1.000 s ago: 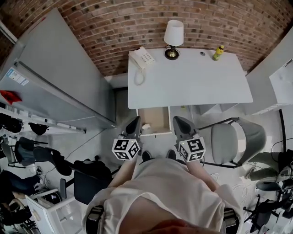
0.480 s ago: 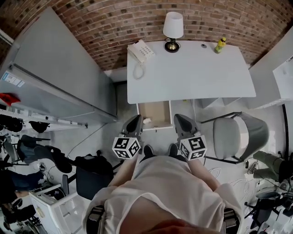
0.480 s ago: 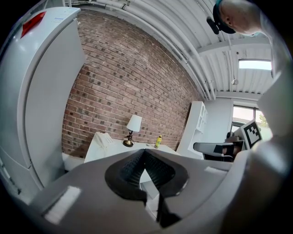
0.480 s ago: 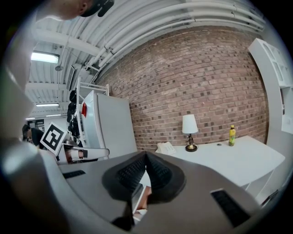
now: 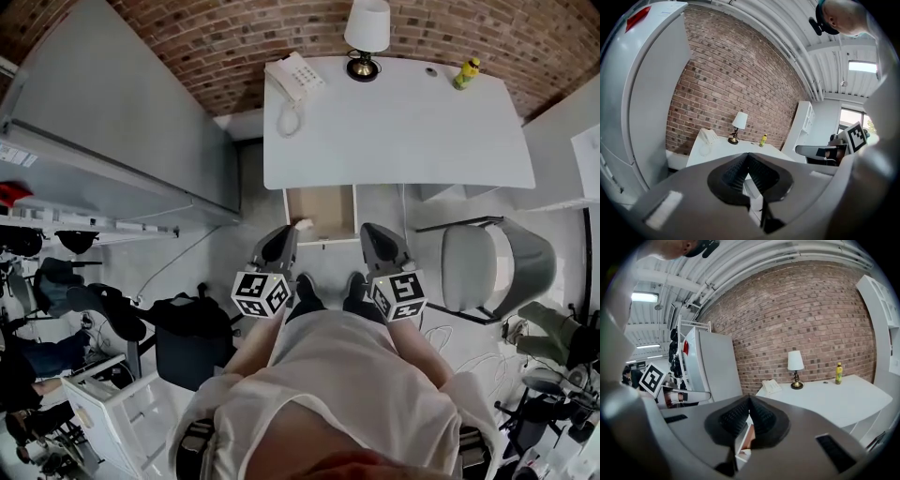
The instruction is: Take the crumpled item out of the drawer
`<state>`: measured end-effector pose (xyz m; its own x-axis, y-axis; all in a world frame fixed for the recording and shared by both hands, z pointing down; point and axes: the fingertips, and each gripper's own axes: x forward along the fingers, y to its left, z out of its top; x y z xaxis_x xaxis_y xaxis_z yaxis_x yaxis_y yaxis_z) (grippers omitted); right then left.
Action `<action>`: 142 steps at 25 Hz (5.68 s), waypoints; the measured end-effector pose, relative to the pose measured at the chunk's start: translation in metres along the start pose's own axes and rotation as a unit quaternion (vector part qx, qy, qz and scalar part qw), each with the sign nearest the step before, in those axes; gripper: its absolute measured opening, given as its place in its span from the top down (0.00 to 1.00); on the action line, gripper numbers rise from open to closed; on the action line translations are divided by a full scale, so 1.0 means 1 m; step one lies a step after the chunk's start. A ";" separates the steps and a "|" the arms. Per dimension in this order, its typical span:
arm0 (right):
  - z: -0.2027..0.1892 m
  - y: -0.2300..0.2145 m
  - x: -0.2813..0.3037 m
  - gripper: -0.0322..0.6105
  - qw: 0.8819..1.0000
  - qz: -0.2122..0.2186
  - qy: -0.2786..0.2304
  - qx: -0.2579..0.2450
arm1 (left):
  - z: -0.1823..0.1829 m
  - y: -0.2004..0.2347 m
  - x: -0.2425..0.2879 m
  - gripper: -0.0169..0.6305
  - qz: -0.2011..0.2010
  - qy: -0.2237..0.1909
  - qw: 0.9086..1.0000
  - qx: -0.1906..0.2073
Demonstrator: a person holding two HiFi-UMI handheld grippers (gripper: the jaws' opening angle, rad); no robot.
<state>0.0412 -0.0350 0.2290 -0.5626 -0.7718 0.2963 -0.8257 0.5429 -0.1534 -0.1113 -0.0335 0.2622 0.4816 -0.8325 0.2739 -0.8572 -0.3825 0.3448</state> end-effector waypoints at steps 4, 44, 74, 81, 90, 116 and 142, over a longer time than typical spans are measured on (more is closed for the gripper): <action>-0.009 0.003 0.009 0.94 1.000 0.006 0.013 -0.004 | -0.008 0.005 0.001 0.96 -0.002 0.008 1.000 -0.003; -0.114 -0.004 0.059 0.94 0.994 0.015 0.102 -0.022 | -0.106 0.049 0.008 0.96 0.049 0.057 0.997 -0.035; -0.202 -0.037 0.086 0.94 0.990 -0.019 0.135 0.018 | -0.179 0.085 0.028 0.96 0.079 0.089 0.993 -0.019; -0.221 -0.045 0.091 0.94 0.989 -0.028 0.141 0.026 | -0.200 0.089 0.038 0.96 0.073 0.100 0.992 -0.009; -0.247 -0.044 0.102 0.94 0.987 -0.026 0.151 0.041 | -0.225 0.098 0.050 0.96 0.071 0.115 0.991 -0.013; -0.332 -0.042 0.102 0.94 0.976 -0.027 0.204 0.072 | -0.295 0.122 0.071 0.96 0.078 0.160 0.984 -0.017; -0.347 -0.049 0.103 0.94 0.975 -0.033 0.196 0.098 | -0.348 0.135 0.107 0.52 0.056 0.251 0.964 -0.073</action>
<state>0.0380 -0.0262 0.5944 -0.4806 -0.5955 0.6437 -0.8731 0.3932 -0.2881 -0.1120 -0.0349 0.6510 0.4466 -0.5521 0.7041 -0.8918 -0.2114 0.3999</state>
